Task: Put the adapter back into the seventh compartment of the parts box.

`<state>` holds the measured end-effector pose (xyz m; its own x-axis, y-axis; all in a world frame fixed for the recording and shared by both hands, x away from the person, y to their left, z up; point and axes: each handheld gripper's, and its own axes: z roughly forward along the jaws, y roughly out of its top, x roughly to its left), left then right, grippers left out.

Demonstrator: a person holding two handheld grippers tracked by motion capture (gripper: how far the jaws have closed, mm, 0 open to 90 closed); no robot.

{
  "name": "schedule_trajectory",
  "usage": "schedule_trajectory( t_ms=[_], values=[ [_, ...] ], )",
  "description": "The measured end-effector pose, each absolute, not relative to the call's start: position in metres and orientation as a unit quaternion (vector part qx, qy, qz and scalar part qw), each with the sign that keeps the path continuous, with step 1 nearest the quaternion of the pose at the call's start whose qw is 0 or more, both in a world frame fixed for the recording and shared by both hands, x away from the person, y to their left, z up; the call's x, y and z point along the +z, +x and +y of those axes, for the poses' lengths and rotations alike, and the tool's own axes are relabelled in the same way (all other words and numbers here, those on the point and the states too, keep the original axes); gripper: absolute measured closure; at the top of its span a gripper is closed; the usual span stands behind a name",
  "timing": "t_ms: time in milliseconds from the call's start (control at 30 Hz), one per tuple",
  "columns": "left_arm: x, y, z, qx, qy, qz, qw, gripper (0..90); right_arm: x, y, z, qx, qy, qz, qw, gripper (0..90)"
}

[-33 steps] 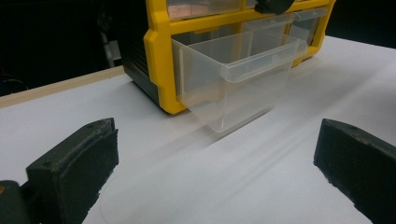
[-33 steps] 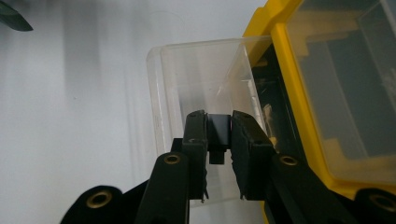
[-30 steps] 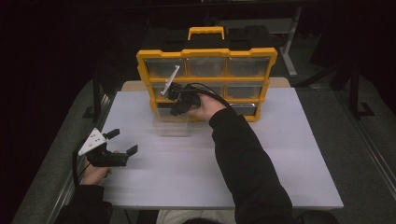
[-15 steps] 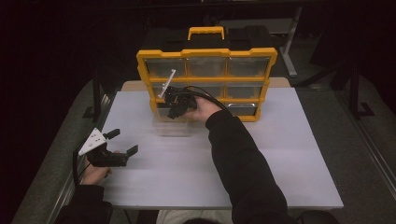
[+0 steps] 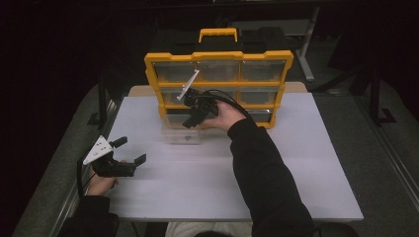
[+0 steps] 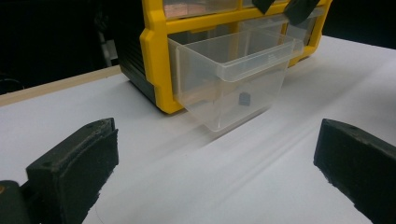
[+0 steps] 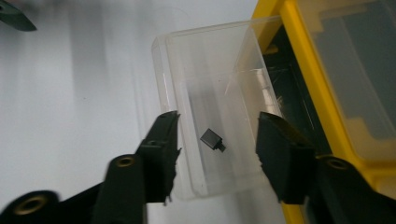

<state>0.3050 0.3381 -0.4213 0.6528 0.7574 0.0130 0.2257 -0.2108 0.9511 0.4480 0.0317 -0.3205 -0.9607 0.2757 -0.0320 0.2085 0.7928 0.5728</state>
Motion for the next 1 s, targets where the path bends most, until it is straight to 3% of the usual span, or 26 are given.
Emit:
schedule_trajectory(
  t_ms=[233, 300, 433, 533, 1000],
  values=[
    [-0.421, 0.305, 0.338, 0.250, 0.737, 0.334, 0.532, 0.0, -0.316, 0.441, 0.017, 0.303, 0.138, 0.940, 0.067, 23.8],
    [-0.421, 0.305, 0.338, 0.250, 0.737, 0.334, 0.531, 0.0, -0.316, 0.438, 0.009, 0.310, 0.150, 0.936, 0.075, 14.6],
    [-0.422, 0.305, 0.338, 0.249, 0.738, 0.334, 0.531, 0.0, -0.315, 0.435, 0.001, 0.315, 0.160, 0.932, 0.078, 12.1],
    [-0.422, 0.305, 0.338, 0.249, 0.737, 0.334, 0.532, 0.0, -0.314, 0.429, -0.011, 0.320, 0.167, 0.928, 0.088, 2.0],
    [-0.422, 0.305, 0.337, 0.249, 0.737, 0.334, 0.532, 0.0, -0.315, 0.411, -0.053, 0.342, 0.201, 0.912, 0.110, 0.0]
  ],
)
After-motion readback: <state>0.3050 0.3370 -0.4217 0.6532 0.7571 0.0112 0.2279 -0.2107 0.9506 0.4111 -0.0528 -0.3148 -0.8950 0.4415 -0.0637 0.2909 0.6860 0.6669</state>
